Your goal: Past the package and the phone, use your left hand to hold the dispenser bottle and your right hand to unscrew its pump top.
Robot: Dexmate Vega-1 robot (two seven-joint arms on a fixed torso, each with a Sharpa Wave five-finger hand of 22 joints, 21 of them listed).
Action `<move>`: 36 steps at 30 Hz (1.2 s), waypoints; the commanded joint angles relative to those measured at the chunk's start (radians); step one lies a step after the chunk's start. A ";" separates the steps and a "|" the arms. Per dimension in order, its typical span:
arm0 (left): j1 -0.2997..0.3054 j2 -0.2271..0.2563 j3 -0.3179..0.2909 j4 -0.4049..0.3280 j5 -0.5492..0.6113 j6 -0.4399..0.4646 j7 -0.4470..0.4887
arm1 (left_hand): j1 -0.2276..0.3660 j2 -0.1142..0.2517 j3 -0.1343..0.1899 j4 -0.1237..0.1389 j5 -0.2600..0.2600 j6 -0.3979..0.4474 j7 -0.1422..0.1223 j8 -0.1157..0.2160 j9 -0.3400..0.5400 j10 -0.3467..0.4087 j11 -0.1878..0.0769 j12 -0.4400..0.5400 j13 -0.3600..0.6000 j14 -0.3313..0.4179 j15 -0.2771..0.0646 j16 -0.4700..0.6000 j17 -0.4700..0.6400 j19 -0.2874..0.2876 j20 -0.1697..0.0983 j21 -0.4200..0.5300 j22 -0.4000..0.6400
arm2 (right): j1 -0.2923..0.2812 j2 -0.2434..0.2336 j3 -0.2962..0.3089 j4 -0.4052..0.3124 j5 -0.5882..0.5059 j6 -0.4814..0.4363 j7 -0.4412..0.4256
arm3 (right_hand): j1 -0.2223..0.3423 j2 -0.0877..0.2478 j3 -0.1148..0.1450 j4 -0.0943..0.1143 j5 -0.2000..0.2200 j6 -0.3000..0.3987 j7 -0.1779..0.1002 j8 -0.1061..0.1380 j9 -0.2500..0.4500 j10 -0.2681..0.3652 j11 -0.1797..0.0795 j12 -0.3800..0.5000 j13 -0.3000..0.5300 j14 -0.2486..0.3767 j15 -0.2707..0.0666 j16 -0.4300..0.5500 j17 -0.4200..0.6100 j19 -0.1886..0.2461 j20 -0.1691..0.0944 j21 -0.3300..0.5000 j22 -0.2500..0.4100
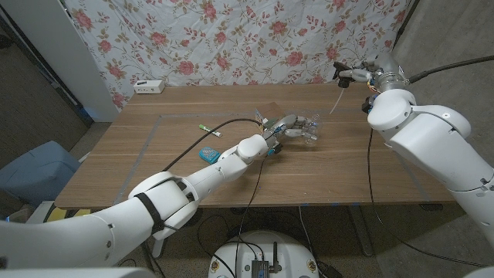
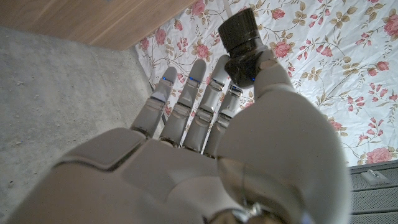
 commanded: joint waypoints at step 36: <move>0.220 0.220 -0.073 -0.573 -0.027 0.273 0.094 | -0.111 0.126 0.095 0.092 0.004 0.086 -0.025 0.007 0.002 0.061 -0.038 0.004 -0.006 0.025 -0.079 0.003 0.001 0.007 -0.026 0.001 0.002 | -0.029 -0.002 -0.061 0.162 -0.074 0.183 -0.021 | 0.074 0.070 -0.003 0.008 -0.003 0.018 -0.016 0.008 0.002 0.072 -0.072 0.002 0.004 -0.002 -0.124 -0.007 0.013 -0.013 -0.011 -0.001 0.002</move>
